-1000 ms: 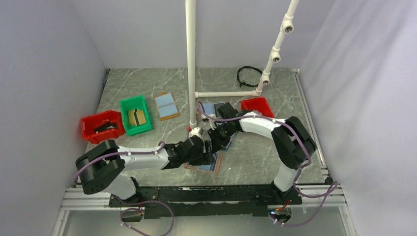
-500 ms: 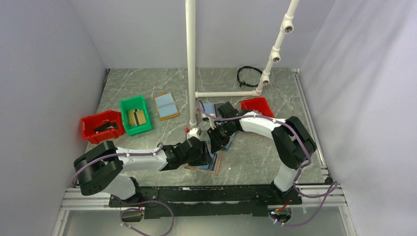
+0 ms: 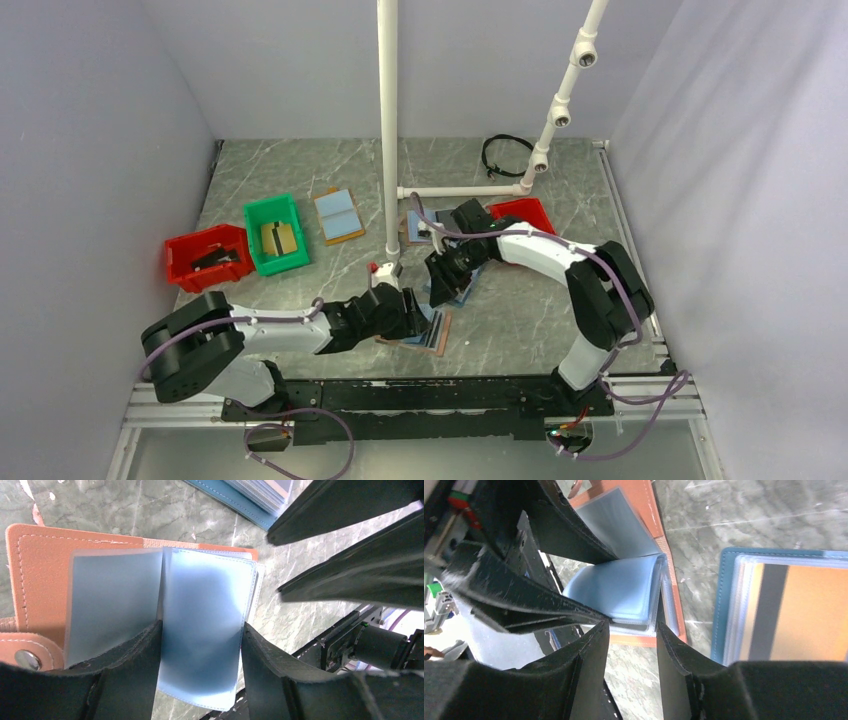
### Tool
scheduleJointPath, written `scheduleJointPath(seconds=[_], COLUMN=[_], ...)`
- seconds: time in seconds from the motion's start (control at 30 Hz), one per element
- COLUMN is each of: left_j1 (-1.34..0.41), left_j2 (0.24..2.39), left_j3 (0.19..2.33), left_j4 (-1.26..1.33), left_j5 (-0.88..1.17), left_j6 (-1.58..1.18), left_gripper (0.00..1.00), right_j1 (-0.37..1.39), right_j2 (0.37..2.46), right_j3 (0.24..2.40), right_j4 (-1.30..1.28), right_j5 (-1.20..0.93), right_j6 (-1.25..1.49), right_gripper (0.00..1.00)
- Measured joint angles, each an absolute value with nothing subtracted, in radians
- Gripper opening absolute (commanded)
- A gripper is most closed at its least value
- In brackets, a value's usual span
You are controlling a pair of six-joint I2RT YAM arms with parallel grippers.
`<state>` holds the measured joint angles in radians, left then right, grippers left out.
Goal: Take the credit cards out of the card holder
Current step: Remove the credit card from the card holder.
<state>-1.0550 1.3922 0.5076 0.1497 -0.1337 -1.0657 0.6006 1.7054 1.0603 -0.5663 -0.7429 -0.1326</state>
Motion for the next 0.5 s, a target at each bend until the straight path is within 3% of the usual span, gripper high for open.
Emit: scheduleJointPath(seconds=[0.3, 0.5], left_j1=[-1.027, -1.003], left_j2=[1.352, 1.295], left_j3=[0.413, 0.336], left_j4=[0.285, 0.339], left_j5=[-0.082, -0.018], left_j6=[-1.094, -1.128], left_gripper=[0.34, 0.34], right_j1=[0.576, 0.578], right_j2=[1.621, 1.609], right_j3=[1.061, 1.059], right_j4=[-0.575, -0.578], right_j5=[-0.770, -0.834], right_j6=[-0.181, -0.199], right_gripper=[0.31, 0.29])
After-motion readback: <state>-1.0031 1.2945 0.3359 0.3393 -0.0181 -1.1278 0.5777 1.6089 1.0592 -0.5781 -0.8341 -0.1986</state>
